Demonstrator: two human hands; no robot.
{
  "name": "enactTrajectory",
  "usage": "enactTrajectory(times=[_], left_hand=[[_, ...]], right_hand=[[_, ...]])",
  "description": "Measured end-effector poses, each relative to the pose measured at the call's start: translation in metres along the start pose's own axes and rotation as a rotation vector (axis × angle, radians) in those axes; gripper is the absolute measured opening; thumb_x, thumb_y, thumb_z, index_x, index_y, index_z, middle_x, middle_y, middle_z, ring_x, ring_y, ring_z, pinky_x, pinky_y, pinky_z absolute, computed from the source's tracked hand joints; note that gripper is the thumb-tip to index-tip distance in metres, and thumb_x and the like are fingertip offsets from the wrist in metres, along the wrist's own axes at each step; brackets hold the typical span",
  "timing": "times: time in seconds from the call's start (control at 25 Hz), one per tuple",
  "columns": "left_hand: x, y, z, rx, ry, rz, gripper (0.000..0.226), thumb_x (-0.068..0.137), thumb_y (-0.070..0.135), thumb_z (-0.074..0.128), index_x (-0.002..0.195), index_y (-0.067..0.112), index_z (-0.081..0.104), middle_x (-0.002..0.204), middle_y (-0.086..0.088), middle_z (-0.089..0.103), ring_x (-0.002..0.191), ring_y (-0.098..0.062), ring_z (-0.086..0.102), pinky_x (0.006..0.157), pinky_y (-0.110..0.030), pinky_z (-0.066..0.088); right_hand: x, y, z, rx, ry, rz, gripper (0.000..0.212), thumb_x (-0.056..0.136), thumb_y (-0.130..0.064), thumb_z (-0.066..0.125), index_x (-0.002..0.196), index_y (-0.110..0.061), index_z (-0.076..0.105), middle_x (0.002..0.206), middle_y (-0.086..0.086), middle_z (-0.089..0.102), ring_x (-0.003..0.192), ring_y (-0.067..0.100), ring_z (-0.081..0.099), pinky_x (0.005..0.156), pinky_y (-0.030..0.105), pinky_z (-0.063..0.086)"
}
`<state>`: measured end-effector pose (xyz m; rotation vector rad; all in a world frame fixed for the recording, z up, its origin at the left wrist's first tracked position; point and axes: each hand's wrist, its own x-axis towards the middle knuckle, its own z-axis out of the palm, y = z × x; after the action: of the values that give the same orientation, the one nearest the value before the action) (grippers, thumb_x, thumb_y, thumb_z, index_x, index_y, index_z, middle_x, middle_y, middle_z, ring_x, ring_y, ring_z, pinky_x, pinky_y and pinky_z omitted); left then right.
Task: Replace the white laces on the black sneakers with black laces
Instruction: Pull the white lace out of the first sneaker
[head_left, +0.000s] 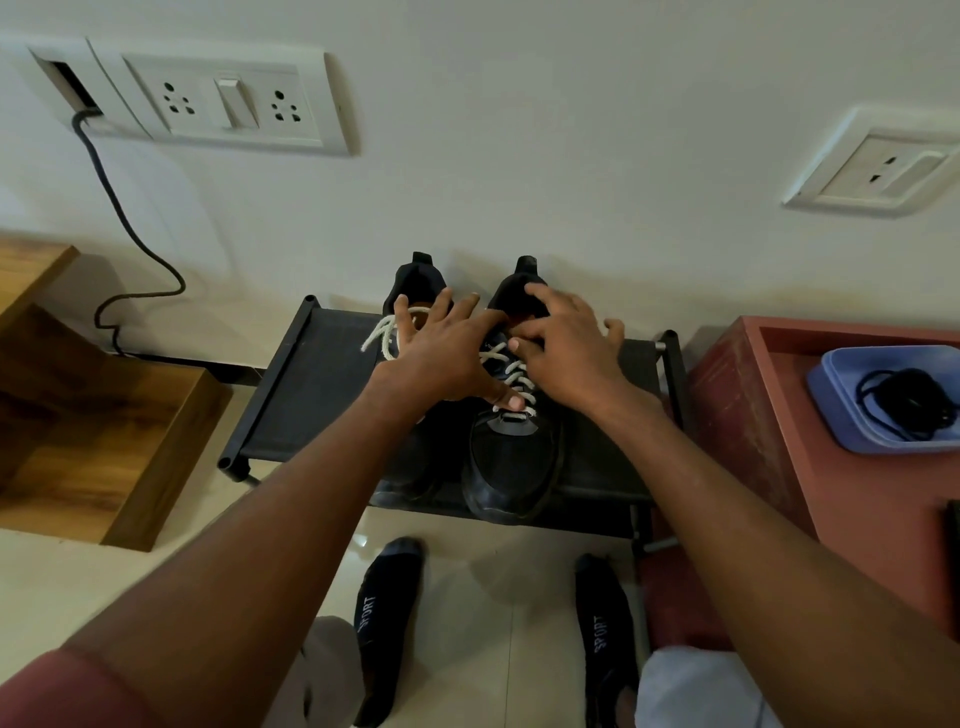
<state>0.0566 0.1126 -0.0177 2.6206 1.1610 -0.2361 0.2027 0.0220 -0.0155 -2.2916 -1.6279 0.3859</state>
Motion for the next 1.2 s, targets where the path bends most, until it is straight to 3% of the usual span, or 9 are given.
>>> enactTrajectory(times=[0.08,0.16,0.24,0.32,0.48,0.56,0.72,0.88,1.2], left_hand=[[-0.001,0.000,0.000,-0.008,0.000,-0.002,0.117,0.061,0.086,0.073,0.158,0.043,0.026,0.172,0.002,0.013,0.160,-0.026,-0.006,0.115,-0.074,-0.015],[-0.002,-0.002,-0.001,-0.035,0.011,0.001,0.113,0.060,0.085,0.075,0.155,0.044,0.030,0.171,0.004,0.019,0.160,-0.027,-0.004,0.115,-0.074,-0.014],[-0.002,-0.005,-0.002,-0.038,0.016,0.003,0.110,0.061,0.084,0.076,0.154,0.045,0.032,0.170,0.005,0.022,0.160,-0.027,-0.003,0.116,-0.074,-0.014],[-0.003,-0.006,-0.002,-0.024,0.016,0.019,0.109,0.062,0.084,0.074,0.154,0.045,0.032,0.169,0.005,0.023,0.160,-0.027,-0.002,0.116,-0.075,-0.013],[-0.002,0.004,-0.005,-0.055,0.073,0.128,0.082,0.067,0.075,0.079,0.140,0.051,0.052,0.168,0.001,0.024,0.159,-0.024,0.003,0.117,-0.073,-0.009],[-0.003,0.009,-0.008,-0.108,0.121,0.142,0.061,0.071,0.067,0.081,0.127,0.048,0.066,0.164,0.002,0.030,0.156,-0.024,0.012,0.119,-0.070,-0.001],[-0.002,0.012,-0.007,-0.231,0.139,0.110,0.041,0.069,0.052,0.089,0.107,0.042,0.076,0.152,0.009,0.042,0.148,-0.024,0.025,0.115,-0.058,0.018],[-0.001,0.013,-0.008,-0.288,0.151,0.080,0.027,0.068,0.046,0.091,0.090,0.043,0.076,0.139,0.014,0.049,0.140,-0.021,0.034,0.111,-0.054,0.024],[0.006,0.008,0.004,-0.691,0.225,0.076,0.026,0.063,0.024,0.097,0.067,0.038,0.075,0.114,0.009,0.052,0.119,-0.021,0.053,0.100,-0.046,0.053]], right_hand=[[0.005,0.000,-0.002,0.078,0.074,0.042,0.009,0.095,-0.038,0.073,0.099,-0.039,0.081,0.143,-0.015,0.057,0.131,0.012,0.050,0.115,0.057,0.026],[0.008,0.001,-0.012,0.289,0.373,0.220,0.013,0.096,-0.031,0.069,0.091,-0.032,0.081,0.112,-0.012,0.073,0.104,0.013,0.065,0.104,0.051,0.047],[0.012,0.009,-0.033,0.594,0.660,0.507,0.024,0.103,-0.027,0.055,0.100,-0.024,0.079,0.102,-0.004,0.076,0.099,0.022,0.071,0.094,0.047,0.056],[0.014,0.025,-0.049,0.718,0.718,0.635,0.027,0.104,-0.030,0.051,0.103,-0.017,0.074,0.099,-0.002,0.074,0.099,0.024,0.072,0.091,0.043,0.058],[0.004,0.041,-0.048,0.122,0.080,0.598,0.023,0.082,-0.027,0.063,0.097,-0.010,0.069,0.092,0.011,0.071,0.084,0.033,0.070,0.068,0.035,0.056],[-0.001,0.039,-0.037,-0.139,-0.168,0.387,0.033,0.086,-0.023,0.066,0.117,-0.013,0.066,0.110,0.013,0.065,0.098,0.036,0.066,0.080,0.043,0.058],[0.000,0.025,-0.038,0.155,-0.299,-0.025,0.075,0.087,-0.011,0.077,0.150,-0.037,0.046,0.136,0.007,0.043,0.111,0.025,0.058,0.084,0.032,0.051],[-0.007,0.027,-0.038,0.176,-0.398,-0.022,0.073,0.077,-0.040,0.092,0.139,-0.039,0.052,0.138,-0.002,0.036,0.119,0.016,0.046,0.100,0.031,0.043],[-0.005,0.030,-0.019,0.173,-0.295,0.005,0.083,0.056,-0.061,0.096,0.120,-0.039,0.048,0.132,-0.004,0.052,0.115,0.018,0.056,0.090,0.039,0.052]])
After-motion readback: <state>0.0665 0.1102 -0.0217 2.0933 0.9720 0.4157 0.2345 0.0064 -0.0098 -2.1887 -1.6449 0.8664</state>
